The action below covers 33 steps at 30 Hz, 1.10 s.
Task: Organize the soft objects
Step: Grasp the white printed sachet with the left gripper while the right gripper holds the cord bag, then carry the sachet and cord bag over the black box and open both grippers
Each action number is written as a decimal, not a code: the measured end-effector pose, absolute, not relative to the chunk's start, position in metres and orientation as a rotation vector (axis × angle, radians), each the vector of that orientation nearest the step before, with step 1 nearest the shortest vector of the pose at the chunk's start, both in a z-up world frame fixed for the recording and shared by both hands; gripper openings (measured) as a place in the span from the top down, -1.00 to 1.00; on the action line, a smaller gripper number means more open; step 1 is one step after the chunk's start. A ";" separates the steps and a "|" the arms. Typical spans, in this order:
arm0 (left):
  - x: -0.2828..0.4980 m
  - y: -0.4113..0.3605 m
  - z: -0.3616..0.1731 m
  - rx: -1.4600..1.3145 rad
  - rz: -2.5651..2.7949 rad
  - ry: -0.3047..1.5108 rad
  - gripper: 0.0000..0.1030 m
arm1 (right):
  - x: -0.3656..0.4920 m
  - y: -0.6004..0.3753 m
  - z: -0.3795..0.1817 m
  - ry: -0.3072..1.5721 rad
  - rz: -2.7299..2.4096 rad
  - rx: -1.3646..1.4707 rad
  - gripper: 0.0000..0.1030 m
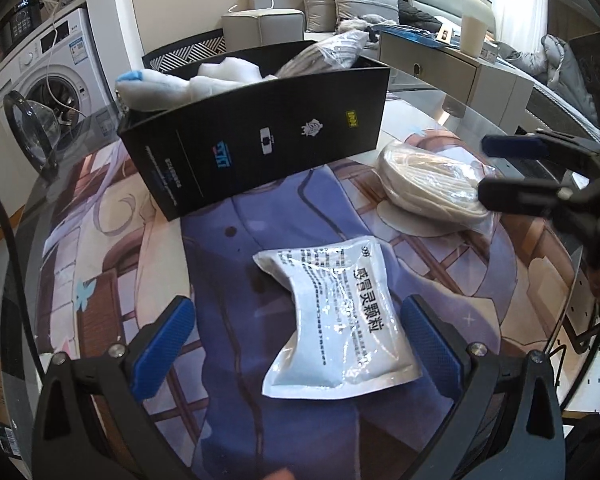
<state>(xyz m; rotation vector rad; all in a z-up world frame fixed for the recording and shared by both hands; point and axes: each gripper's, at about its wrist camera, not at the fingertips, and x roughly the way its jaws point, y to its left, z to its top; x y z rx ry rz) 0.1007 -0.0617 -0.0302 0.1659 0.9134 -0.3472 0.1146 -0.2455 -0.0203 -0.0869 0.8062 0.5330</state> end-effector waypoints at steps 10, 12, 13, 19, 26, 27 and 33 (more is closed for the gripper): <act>0.096 -0.055 -0.027 0.166 -0.402 0.894 -0.43 | 0.130 -0.222 -0.039 0.857 0.540 -0.151 -0.69; 0.095 -0.054 -0.025 0.169 -0.410 0.889 -0.20 | 0.131 -0.220 -0.037 0.851 0.539 -0.160 -0.69; 0.095 -0.053 -0.024 0.169 -0.411 0.886 -0.17 | 0.132 -0.220 -0.035 0.845 0.540 -0.166 -0.69; 0.097 -0.045 -0.021 0.146 -0.418 0.876 0.14 | 0.141 -0.217 -0.038 0.856 0.545 -0.198 -0.69; 0.096 -0.037 -0.020 0.102 -0.429 0.875 0.30 | 0.145 -0.211 -0.046 0.870 0.586 -0.226 -0.46; 0.096 -0.037 -0.020 0.099 -0.430 0.874 0.30 | 0.144 -0.210 -0.046 0.869 0.585 -0.230 -0.39; 0.094 -0.034 -0.016 0.067 -0.438 0.861 0.32 | 0.132 -0.205 -0.043 0.850 0.648 -0.261 0.16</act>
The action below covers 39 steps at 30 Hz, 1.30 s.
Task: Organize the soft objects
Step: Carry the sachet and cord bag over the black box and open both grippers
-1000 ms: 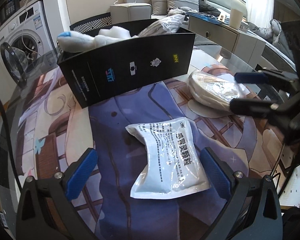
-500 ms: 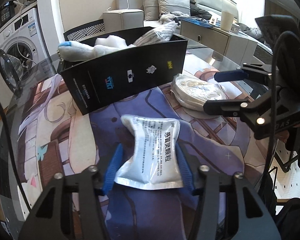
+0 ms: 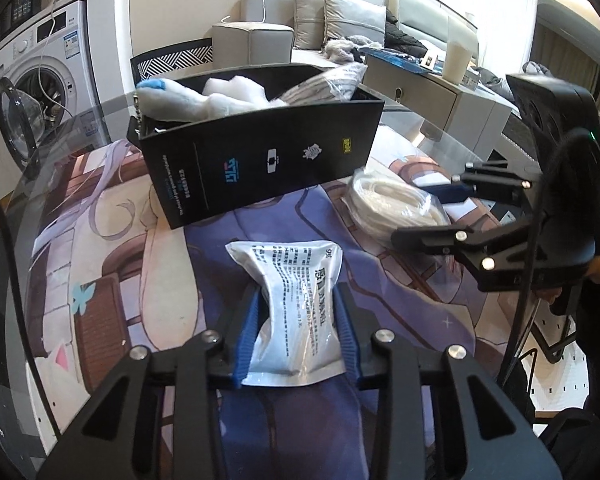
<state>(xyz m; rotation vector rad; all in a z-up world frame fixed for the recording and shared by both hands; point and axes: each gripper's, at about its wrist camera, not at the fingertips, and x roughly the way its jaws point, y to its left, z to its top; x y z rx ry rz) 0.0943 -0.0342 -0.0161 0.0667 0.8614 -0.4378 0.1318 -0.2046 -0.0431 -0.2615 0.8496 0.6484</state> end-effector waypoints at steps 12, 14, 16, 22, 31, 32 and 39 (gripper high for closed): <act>0.085 -0.018 0.016 0.016 -0.413 0.763 0.32 | 0.106 -0.211 -0.011 0.754 0.710 -0.165 0.22; 0.084 -0.015 0.024 0.003 -0.406 0.740 0.32 | 0.103 -0.213 0.000 0.732 0.713 -0.144 0.21; 0.085 -0.010 0.033 -0.010 -0.401 0.718 0.32 | 0.102 -0.213 0.012 0.713 0.716 -0.129 0.22; 0.100 0.000 0.052 -0.037 -0.366 0.681 0.32 | 0.113 -0.211 0.042 0.690 0.662 -0.113 0.22; 0.129 0.012 0.077 -0.058 -0.308 0.618 0.32 | 0.139 -0.206 0.065 0.635 0.589 -0.092 0.21; 0.131 0.012 0.079 -0.055 -0.303 0.612 0.32 | 0.141 -0.206 0.067 0.627 0.584 -0.086 0.21; 0.156 0.012 0.088 -0.047 -0.286 0.590 0.31 | 0.166 -0.198 0.076 0.623 0.558 -0.090 0.22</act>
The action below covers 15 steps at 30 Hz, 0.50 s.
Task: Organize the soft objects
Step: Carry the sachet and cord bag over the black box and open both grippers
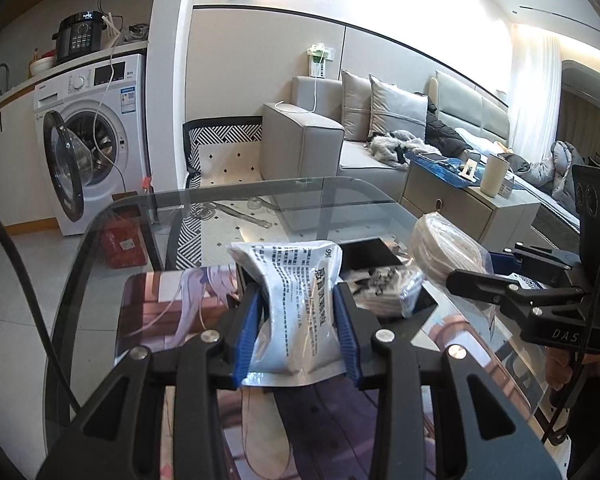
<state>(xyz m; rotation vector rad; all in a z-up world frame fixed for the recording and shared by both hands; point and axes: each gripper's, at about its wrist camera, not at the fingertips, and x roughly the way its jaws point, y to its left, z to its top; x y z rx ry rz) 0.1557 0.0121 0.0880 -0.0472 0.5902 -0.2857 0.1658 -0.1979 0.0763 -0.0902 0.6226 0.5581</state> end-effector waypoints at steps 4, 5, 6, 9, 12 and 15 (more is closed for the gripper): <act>0.171 0.009 0.088 -0.034 -0.285 0.598 0.31 | 0.179 -0.192 0.076 0.645 0.553 -0.110 0.21; 0.175 0.007 0.087 -0.030 -0.287 0.603 0.31 | 0.182 -0.190 0.074 0.653 0.552 -0.117 0.21; 0.180 0.005 0.086 -0.026 -0.290 0.608 0.31 | 0.183 -0.190 0.073 0.658 0.551 -0.120 0.21; 0.191 0.000 0.081 -0.014 -0.292 0.625 0.31 | 0.192 -0.187 0.068 0.676 0.549 -0.130 0.21; 0.201 -0.007 0.074 0.006 -0.295 0.649 0.31 | 0.203 -0.185 0.063 0.695 0.546 -0.140 0.21; 0.209 -0.014 0.067 0.032 -0.292 0.669 0.31 | 0.213 -0.181 0.058 0.710 0.549 -0.159 0.21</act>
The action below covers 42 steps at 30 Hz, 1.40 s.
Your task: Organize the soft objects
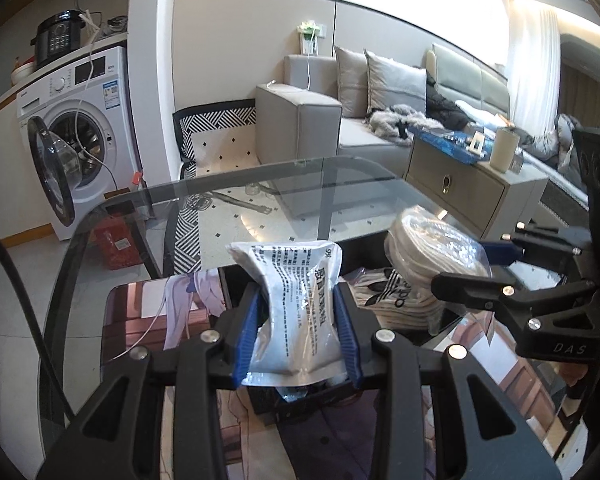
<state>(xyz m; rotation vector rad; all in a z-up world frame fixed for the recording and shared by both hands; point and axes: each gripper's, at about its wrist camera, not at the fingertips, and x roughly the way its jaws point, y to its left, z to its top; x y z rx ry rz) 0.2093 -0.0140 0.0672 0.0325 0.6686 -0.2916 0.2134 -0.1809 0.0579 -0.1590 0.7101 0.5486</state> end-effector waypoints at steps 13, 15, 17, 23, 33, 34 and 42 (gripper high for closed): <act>0.237 -0.028 0.043 0.053 -0.310 0.710 0.24 | 0.256 -0.152 0.027 0.783 0.488 -0.266 0.22; 0.238 -0.027 0.040 0.054 -0.315 0.707 0.17 | 0.261 -0.150 0.023 0.786 0.487 -0.267 0.22; 0.238 -0.028 0.040 0.061 -0.320 0.705 0.14 | 0.263 -0.149 0.021 0.783 0.487 -0.274 0.21; 0.224 -0.021 0.050 0.060 -0.311 0.670 -0.19 | 0.249 -0.158 0.028 0.695 0.515 -0.260 -0.13; 0.168 0.011 0.066 -0.030 -0.257 0.564 -0.95 | 0.176 -0.193 0.052 0.513 0.519 -0.145 -0.99; 0.164 0.012 0.066 -0.037 -0.254 0.559 -0.97 | 0.172 -0.194 0.052 0.508 0.519 -0.138 -0.99; 0.137 0.018 0.047 -0.062 -0.193 0.529 -1.00 | 0.137 -0.199 0.033 0.496 0.511 -0.081 -0.99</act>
